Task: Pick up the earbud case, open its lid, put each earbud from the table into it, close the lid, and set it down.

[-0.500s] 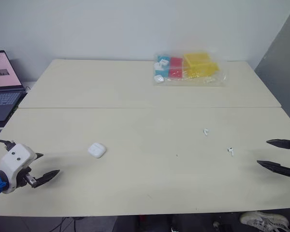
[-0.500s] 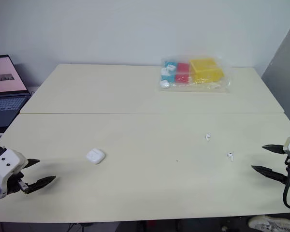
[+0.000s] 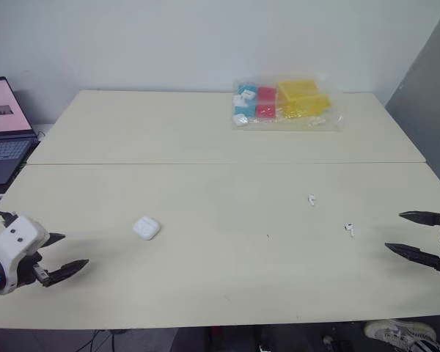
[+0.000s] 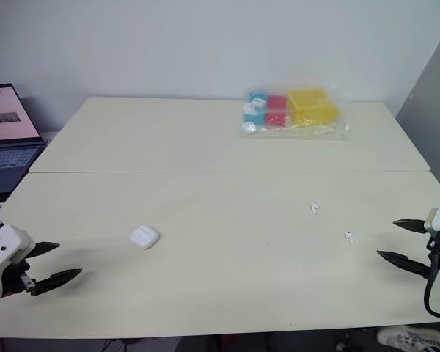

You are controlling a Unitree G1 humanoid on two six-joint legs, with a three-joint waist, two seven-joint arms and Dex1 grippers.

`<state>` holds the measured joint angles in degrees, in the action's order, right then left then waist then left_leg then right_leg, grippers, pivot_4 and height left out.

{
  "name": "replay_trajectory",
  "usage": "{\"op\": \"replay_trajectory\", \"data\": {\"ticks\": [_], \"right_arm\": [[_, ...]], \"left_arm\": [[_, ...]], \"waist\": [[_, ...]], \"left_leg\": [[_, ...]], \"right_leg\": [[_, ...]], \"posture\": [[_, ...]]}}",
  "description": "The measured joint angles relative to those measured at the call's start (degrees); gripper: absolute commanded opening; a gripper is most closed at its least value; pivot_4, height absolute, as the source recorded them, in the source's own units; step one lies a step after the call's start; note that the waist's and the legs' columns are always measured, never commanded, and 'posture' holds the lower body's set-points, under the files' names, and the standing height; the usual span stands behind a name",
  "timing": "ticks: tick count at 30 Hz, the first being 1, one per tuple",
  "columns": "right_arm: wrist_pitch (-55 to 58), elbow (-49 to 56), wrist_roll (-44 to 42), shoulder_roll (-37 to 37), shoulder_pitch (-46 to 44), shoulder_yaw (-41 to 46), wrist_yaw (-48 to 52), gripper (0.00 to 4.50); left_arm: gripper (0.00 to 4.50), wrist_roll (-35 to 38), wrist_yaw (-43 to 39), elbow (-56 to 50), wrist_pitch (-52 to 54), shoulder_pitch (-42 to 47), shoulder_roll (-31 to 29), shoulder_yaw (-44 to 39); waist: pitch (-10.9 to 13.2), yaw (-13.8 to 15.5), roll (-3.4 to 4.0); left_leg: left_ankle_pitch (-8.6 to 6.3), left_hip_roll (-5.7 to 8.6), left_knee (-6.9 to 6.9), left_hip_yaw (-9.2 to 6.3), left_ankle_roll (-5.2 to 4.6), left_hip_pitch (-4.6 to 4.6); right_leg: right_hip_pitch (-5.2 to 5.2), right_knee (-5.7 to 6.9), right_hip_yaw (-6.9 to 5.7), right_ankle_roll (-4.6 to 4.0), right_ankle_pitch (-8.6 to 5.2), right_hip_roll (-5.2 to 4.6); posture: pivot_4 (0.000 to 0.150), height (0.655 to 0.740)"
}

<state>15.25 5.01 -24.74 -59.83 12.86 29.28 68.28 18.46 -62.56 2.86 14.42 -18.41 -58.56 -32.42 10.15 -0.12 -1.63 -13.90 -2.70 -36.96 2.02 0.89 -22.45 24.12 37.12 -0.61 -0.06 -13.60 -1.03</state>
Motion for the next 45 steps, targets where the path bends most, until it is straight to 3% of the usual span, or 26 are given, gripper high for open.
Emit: {"op": "replay_trajectory", "data": {"ticks": [12, 18, 23, 35, 45], "right_arm": [[-2.0, -0.3, 1.1, 0.3, -0.4, -0.2, 0.4, 4.34], [-3.5, 0.3, 1.9, -0.6, -2.4, -3.4, 2.3, 4.34], [0.9, 8.5, -1.2, -2.6, -8.8, -9.2, 4.1, 4.34], [16.0, 24.6, -12.9, -4.3, -23.9, -19.7, 3.7, 4.34], [16.8, 25.2, -13.0, -3.1, -26.4, -22.4, 2.8, 4.34]], "left_arm": [[4.50, 0.9, -2.3, -0.9, 1.8, -1.7, 0.3, -0.7], [4.50, 5.6, -3.0, -9.2, 9.2, -2.0, 1.3, -0.3], [4.50, 6.0, 1.2, -15.3, 11.2, 3.1, 4.3, 4.3], [4.50, 3.2, 9.9, -13.4, 15.3, 11.1, 8.3, 15.1], [4.50, 1.2, 11.1, -7.9, 15.5, 17.3, 8.7, 20.0]], "waist": [[0.0, 0.0, 0.00], [0.0, 0.0, 0.00], [0.0, 0.0, 0.04], [0.0, 0.1, -0.07], [0.0, 0.1, -0.10]], "left_leg": [[0.00, 0.00, 0.00, 0.02, 0.00, 0.00], [0.00, -0.01, -0.04, -0.04, 0.00, 0.04], [0.01, 0.01, -0.03, -0.04, 0.00, 0.11], [0.01, -0.02, -0.06, -0.11, 0.00, -0.05], [0.01, -0.01, -0.07, -0.12, 0.00, -0.11]], "right_leg": [[0.00, 0.00, 0.01, 0.00, 0.00, 0.00], [-0.04, 0.03, 0.02, 0.02, 0.01, 0.00], [-0.05, 0.17, 0.04, 0.03, 0.02, 0.05], [-0.02, 0.14, 0.02, 0.20, 0.12, 0.16], [0.01, 0.13, 0.01, 0.25, 0.15, 0.14]], "posture": [[0.150, 0.7400], [0.150, 0.7400], [0.150, 0.7400], [0.150, 0.7400], [0.150, 0.7400]]}}
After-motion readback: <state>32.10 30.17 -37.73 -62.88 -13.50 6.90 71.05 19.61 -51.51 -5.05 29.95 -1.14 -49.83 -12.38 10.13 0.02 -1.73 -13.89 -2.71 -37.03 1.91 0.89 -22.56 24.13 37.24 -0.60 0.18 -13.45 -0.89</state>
